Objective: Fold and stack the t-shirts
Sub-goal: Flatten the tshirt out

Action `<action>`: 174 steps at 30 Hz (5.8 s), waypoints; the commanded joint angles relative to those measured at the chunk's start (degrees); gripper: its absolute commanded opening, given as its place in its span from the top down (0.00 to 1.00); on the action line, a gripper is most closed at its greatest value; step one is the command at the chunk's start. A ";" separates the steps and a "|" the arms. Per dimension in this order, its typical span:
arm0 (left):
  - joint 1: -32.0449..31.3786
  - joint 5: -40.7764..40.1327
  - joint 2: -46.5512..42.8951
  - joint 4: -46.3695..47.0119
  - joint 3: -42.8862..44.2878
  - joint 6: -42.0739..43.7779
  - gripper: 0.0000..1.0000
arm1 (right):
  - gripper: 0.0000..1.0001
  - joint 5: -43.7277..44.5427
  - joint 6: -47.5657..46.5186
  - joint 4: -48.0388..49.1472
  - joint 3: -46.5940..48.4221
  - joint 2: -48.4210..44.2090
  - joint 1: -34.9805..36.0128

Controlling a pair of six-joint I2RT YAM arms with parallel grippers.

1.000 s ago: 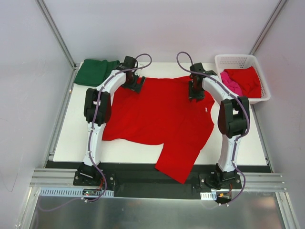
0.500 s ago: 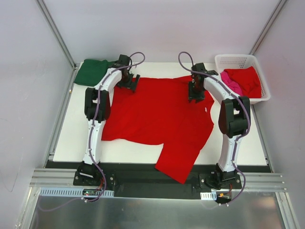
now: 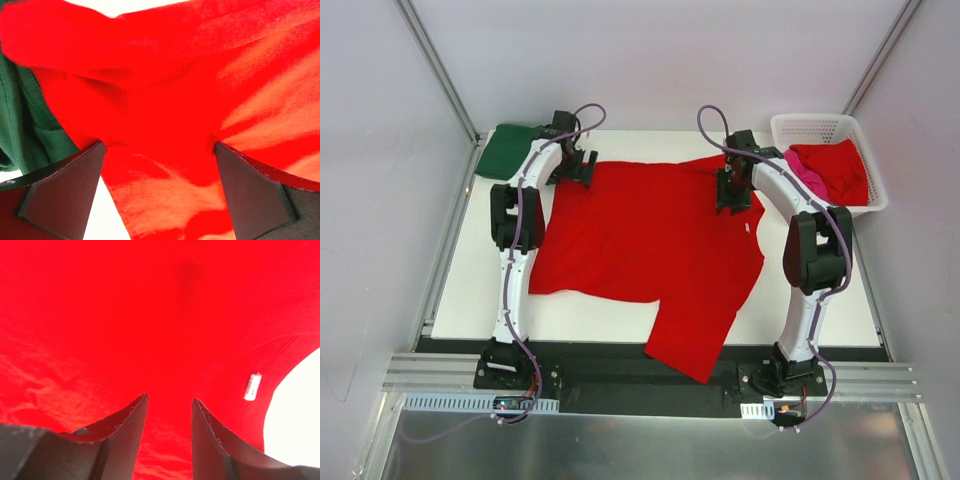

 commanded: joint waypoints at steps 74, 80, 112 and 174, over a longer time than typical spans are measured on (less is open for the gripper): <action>-6.49 14.46 -70.99 11.04 -71.39 -21.76 0.01 | 0.99 -40.93 -6.28 1.98 17.59 17.64 7.30; -6.41 15.60 -69.94 11.04 -71.12 -22.20 0.01 | 0.99 -30.21 -7.95 -3.03 20.13 18.52 7.38; -6.58 16.13 -63.70 12.53 -69.45 -22.37 0.01 | 0.99 -6.12 -22.02 -9.98 28.58 25.55 9.14; -7.02 -7.06 -71.60 8.84 -86.76 -33.71 0.02 | 0.77 -18.41 -9.90 8.28 3.11 -2.21 8.61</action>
